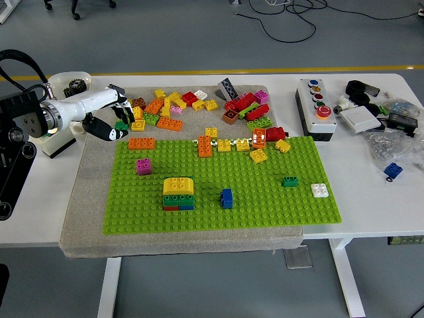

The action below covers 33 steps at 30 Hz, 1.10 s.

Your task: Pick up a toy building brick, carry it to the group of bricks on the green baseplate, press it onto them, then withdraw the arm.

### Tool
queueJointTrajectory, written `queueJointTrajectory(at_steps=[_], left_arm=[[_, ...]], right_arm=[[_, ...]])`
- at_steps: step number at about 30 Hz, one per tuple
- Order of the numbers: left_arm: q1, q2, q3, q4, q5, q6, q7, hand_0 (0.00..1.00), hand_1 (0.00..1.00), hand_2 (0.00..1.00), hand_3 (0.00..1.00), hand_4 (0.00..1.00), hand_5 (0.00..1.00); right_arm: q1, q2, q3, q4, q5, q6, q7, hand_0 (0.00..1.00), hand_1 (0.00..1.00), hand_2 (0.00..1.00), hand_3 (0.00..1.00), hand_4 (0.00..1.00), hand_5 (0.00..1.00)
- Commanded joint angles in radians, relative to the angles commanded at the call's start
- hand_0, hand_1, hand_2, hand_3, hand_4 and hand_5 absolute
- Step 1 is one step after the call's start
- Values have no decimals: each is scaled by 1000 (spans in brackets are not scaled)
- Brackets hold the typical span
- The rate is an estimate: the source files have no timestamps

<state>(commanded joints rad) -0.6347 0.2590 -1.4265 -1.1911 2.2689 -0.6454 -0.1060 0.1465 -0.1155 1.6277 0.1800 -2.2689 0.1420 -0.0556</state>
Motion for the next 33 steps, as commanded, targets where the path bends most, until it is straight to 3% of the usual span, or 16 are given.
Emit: queueJointTrajectory(at_steps=[16, 29, 33], left_arm=[[88, -66, -6, -43, 0, 0, 30, 873, 700, 645, 664, 837, 186], [105, -81, 6, -9, 0, 0, 26, 872, 703, 656, 680, 873, 211], [103, -80, 10, 1, 0, 23, 20, 872, 703, 656, 680, 873, 211]], right_arm=[[-5, 2, -3, 0, 0, 2, -1, 749, 649, 723, 631, 893, 469], [-8, 2, -8, 0, 0, 2, 2, 750, 649, 724, 631, 892, 468], [-8, 3, -9, 0, 0, 3, 2, 750, 649, 724, 631, 892, 468]])
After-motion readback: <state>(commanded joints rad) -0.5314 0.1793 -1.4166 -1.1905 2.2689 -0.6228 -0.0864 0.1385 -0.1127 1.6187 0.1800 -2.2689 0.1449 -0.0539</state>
